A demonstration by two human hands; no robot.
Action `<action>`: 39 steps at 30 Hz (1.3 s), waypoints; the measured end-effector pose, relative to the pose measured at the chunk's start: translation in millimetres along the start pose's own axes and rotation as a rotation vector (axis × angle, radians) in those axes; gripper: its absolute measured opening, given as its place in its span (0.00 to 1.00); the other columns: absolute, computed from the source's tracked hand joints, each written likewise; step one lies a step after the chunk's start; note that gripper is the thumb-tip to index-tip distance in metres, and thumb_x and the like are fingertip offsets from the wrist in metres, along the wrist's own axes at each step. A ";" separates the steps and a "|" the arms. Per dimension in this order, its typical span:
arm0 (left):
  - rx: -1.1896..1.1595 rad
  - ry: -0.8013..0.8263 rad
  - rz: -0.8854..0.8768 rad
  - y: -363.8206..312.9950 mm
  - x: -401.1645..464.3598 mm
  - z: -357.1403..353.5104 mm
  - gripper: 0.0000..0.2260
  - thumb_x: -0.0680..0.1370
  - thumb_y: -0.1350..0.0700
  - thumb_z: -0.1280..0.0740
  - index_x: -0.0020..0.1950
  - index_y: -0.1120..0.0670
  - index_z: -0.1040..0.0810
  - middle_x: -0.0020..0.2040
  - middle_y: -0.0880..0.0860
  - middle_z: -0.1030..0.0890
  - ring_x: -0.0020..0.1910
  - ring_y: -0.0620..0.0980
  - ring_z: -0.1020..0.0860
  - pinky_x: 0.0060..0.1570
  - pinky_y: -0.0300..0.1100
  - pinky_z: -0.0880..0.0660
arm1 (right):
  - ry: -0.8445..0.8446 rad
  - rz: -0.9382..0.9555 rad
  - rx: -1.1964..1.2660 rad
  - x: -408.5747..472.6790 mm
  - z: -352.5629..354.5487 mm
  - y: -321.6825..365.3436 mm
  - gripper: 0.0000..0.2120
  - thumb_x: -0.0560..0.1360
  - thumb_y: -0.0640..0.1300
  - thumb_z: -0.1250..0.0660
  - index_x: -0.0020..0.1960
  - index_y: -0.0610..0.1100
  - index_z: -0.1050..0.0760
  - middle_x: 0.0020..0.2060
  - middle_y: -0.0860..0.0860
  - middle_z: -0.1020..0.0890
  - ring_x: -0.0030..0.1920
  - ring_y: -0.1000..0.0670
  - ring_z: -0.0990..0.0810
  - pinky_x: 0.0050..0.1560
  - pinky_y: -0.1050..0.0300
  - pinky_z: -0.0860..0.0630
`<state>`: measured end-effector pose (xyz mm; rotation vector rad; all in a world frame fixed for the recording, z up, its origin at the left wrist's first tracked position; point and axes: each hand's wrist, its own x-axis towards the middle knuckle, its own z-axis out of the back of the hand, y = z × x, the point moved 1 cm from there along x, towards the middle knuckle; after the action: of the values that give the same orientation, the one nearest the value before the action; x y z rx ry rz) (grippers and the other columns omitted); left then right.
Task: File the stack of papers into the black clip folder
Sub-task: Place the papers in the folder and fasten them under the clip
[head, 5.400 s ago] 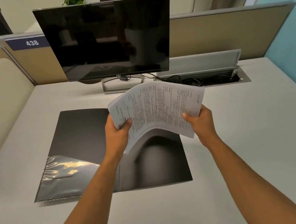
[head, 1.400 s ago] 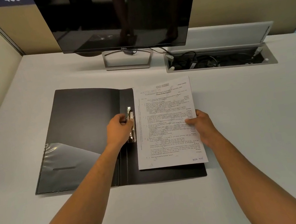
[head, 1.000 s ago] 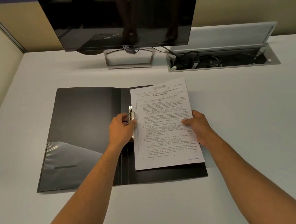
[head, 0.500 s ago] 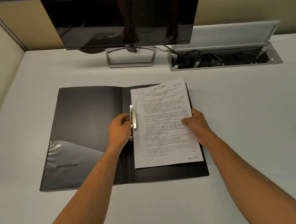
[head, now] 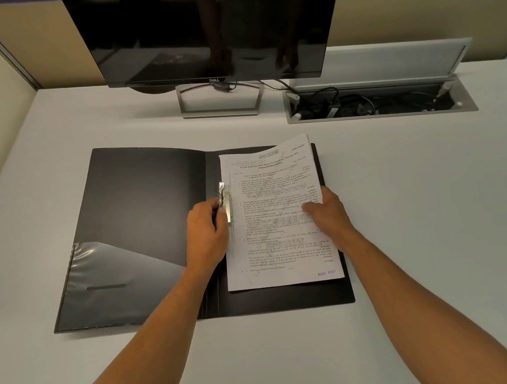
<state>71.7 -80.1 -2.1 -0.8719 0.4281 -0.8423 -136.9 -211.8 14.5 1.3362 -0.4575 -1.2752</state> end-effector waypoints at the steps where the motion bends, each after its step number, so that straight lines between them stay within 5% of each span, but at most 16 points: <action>1: 0.035 -0.009 -0.020 0.9 -0.4 -0.2 0.14 0.80 0.46 0.40 0.56 0.54 0.24 0.52 0.52 0.22 0.52 0.50 0.24 0.54 0.55 0.24 | -0.006 0.007 -0.021 -0.3 -0.7 0.2 0.10 0.79 0.44 0.36 0.59 0.52 0.30 0.56 0.52 0.20 0.50 0.52 0.20 0.46 0.56 0.22; 5: 0.190 -0.023 -0.086 3.0 -3.7 -4.1 0.26 0.76 0.37 0.36 0.67 0.52 0.30 0.62 0.52 0.25 0.61 0.50 0.29 0.63 0.50 0.32 | -0.057 0.040 -0.123 -2.2 -3.3 0.3 0.14 0.79 0.47 0.36 0.63 0.49 0.32 0.59 0.50 0.22 0.50 0.52 0.22 0.43 0.61 0.25; 9: 0.278 -0.026 -0.126 4.3 -4.6 -11.4 0.30 0.73 0.36 0.35 0.70 0.51 0.33 0.66 0.52 0.27 0.65 0.52 0.30 0.67 0.54 0.36 | -0.099 0.091 -0.137 -5.1 -5.8 0.5 0.20 0.78 0.47 0.34 0.68 0.48 0.35 0.63 0.49 0.24 0.55 0.51 0.23 0.50 0.57 0.23; 15: 0.335 -0.010 -0.144 9.9 -3.6 -14.4 0.30 0.73 0.37 0.34 0.71 0.47 0.35 0.67 0.50 0.29 0.65 0.52 0.31 0.68 0.53 0.39 | -0.150 0.116 -0.128 -6.3 -5.6 1.2 0.26 0.77 0.46 0.33 0.72 0.47 0.38 0.66 0.48 0.26 0.61 0.48 0.24 0.59 0.48 0.23; 23: 0.313 -0.007 -0.145 13.6 -2.7 -14.9 0.28 0.75 0.36 0.39 0.72 0.46 0.35 0.67 0.51 0.30 0.66 0.52 0.32 0.69 0.54 0.40 | -0.138 0.133 -0.065 -6.4 3.2 -2.2 0.20 0.78 0.38 0.35 0.67 0.53 0.31 0.59 0.54 0.22 0.49 0.56 0.21 0.39 0.67 0.24; 39: 0.368 0.034 -0.114 8.7 -3.2 -14.0 0.27 0.76 0.37 0.42 0.73 0.45 0.35 0.69 0.53 0.31 0.68 0.54 0.33 0.70 0.56 0.41 | -0.150 0.123 -0.053 -10.7 2.0 -7.7 0.22 0.77 0.39 0.34 0.68 0.53 0.32 0.62 0.51 0.22 0.54 0.51 0.20 0.47 0.60 0.21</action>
<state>64.9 -81.3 -17.3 -0.5454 0.2428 -1.0040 -145.3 -201.6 12.6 1.1549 -0.5974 -1.2818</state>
